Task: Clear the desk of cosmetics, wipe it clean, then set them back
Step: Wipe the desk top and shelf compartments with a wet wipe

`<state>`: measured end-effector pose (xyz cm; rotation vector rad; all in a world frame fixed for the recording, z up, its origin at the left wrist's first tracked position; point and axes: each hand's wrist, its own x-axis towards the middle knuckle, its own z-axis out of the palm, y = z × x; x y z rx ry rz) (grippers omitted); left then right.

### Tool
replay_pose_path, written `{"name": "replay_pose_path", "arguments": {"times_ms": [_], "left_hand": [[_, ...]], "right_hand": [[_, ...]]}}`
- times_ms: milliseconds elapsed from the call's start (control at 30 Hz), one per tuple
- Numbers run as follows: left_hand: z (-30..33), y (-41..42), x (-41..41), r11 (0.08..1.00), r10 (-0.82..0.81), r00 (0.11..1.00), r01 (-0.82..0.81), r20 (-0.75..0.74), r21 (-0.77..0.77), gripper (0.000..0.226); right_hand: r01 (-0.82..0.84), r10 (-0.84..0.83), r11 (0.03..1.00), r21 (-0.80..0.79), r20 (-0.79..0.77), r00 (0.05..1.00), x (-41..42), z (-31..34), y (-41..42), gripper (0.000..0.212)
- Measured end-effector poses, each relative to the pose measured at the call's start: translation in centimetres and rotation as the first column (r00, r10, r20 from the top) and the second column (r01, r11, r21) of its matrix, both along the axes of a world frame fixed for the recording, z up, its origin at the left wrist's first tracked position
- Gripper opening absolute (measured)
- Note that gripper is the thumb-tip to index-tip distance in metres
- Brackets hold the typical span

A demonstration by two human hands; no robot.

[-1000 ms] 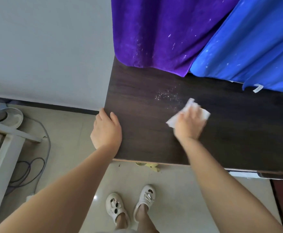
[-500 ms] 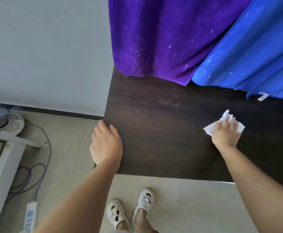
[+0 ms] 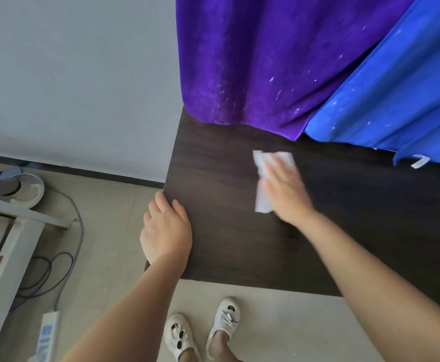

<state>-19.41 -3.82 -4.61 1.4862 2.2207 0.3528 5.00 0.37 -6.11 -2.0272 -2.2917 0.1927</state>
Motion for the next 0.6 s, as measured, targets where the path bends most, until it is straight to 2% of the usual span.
{"name": "replay_pose_path", "arguments": {"times_ms": [33,67,133,167,200,233,300,367,433,500,600], "left_hand": [[0.0,0.0,0.0,1.000,-0.004,1.000,0.004,-0.001,0.002,0.041],[0.0,0.0,0.0,1.000,-0.002,1.000,0.002,-0.002,0.003,0.041],[0.0,0.1,0.0,1.000,0.005,1.000,-0.005,-0.002,-0.002,0.040],[0.0,0.1,0.0,1.000,0.007,1.000,-0.007,-0.001,-0.003,0.039],[0.0,0.1,0.0,1.000,0.008,1.000,-0.008,-0.001,-0.003,0.039],[0.0,0.1,0.1,1.000,0.010,1.000,-0.010,-0.004,-0.004,0.039],[0.0,0.2,0.2,1.000,0.013,1.000,-0.013,-0.013,-0.008,0.040],[0.1,0.2,0.2,1.000,0.017,1.000,-0.017,-0.022,-0.019,0.041],[0.1,0.1,0.3,0.999,0.018,0.999,-0.019,-0.026,-0.027,0.041],[0.1,0.2,0.3,0.999,0.017,0.999,-0.017,-0.027,-0.027,0.042],[0.2,0.2,0.3,0.999,0.022,0.999,-0.023,-0.027,-0.034,0.042]], "right_hand": [[0.226,-0.226,0.974,0.018,-0.002,0.974,3.7,0.0,-1.1,0.053],[0.449,-0.449,0.893,0.020,-0.013,0.893,6.7,0.2,-2.0,0.052],[0.779,-0.781,0.624,-0.060,-0.018,0.624,9.4,0.8,-2.7,0.051],[0.849,-0.854,0.519,-0.095,-0.016,0.520,8.9,1.0,-2.2,0.052],[0.870,-0.876,0.481,-0.105,-0.019,0.482,7.5,1.1,-1.3,0.054],[0.856,-0.862,0.507,-0.098,-0.033,0.507,5.5,1.0,0.1,0.055],[0.729,-0.733,0.680,-0.078,-0.058,0.677,0.6,0.5,3.3,0.056],[0.531,-0.535,0.844,-0.076,-0.050,0.843,-4.8,-0.1,6.4,0.057],[0.307,-0.311,0.948,-0.084,-0.049,0.949,-9.7,-0.1,8.6,0.060],[0.043,-0.049,0.993,-0.112,-0.051,0.997,-13.3,0.3,9.4,0.059],[-0.356,0.354,0.928,-0.108,-0.042,0.934,-13.6,0.7,8.1,0.056]]}}
